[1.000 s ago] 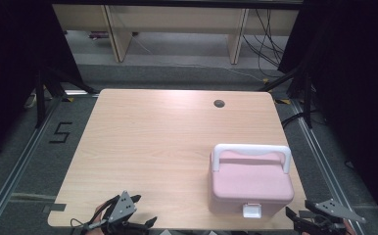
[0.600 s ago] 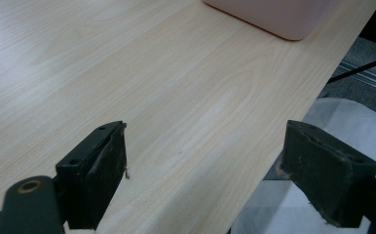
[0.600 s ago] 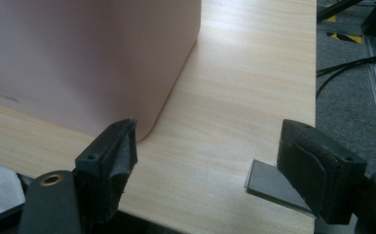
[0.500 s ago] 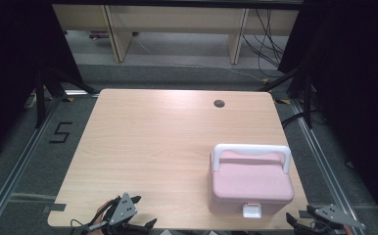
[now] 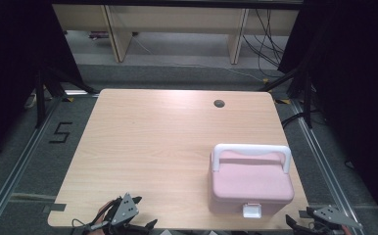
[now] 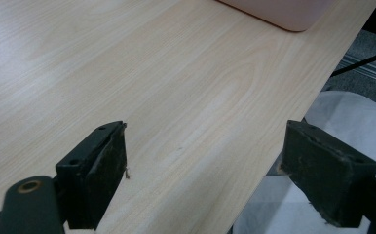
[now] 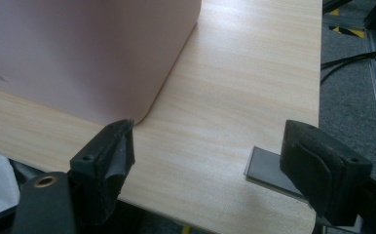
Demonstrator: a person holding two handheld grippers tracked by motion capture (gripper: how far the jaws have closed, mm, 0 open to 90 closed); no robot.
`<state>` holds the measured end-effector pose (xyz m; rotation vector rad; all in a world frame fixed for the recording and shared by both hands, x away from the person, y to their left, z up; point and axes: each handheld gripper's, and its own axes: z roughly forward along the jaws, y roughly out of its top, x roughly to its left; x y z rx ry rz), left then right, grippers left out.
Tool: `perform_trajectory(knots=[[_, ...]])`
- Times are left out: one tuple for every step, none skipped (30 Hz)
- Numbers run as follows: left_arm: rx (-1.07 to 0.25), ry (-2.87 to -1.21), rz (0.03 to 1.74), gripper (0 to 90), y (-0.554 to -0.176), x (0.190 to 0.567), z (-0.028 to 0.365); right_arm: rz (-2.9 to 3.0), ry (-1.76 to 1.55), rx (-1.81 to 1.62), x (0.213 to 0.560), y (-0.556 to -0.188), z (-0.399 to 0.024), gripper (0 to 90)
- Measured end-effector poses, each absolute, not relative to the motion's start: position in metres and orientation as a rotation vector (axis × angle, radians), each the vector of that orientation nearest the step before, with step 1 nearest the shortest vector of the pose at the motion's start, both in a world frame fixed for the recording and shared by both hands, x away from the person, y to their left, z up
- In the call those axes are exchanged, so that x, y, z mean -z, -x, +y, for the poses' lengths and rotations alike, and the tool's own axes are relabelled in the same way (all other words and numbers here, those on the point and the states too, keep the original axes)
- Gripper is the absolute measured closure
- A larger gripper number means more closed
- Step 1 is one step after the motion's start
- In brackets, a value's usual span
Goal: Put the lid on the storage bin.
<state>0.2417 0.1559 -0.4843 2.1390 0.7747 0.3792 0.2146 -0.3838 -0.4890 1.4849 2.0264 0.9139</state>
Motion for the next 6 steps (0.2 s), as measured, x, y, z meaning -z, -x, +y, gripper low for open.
perform_trajectory(knots=[[-0.391, -2.157, 0.769, 16.1, -0.242, 0.4842, 0.1567, 2.018, -1.531, -0.928, 0.4897, -0.2136, -0.3815, 21.3], [-0.391, -2.157, 0.769, 16.1, -0.242, 0.4842, 0.1567, 2.018, -1.531, -0.928, 0.4897, -0.2136, -0.3815, 21.3], [-0.392, -2.157, 0.769, 16.1, -0.2421, 0.4843, 0.1567, 2.018, -1.52, -0.922, 0.4905, -0.2141, -0.3823, 21.2], [-0.392, -2.157, 0.769, 16.1, -0.2421, 0.4843, 0.1567, 2.018, -1.52, -0.922, 0.4905, -0.2141, -0.3823, 21.2], [-0.392, -2.158, 0.769, 16.1, -0.2421, 0.4843, 0.1567, 2.023, -1.484, -0.911, 0.4907, -0.2151, -0.3846, 21.0], [-0.392, -2.157, 0.769, 16.1, -0.2422, 0.4844, 0.1567, 2.024, -1.492, -0.911, 0.4906, -0.215, -0.3848, 20.8]])
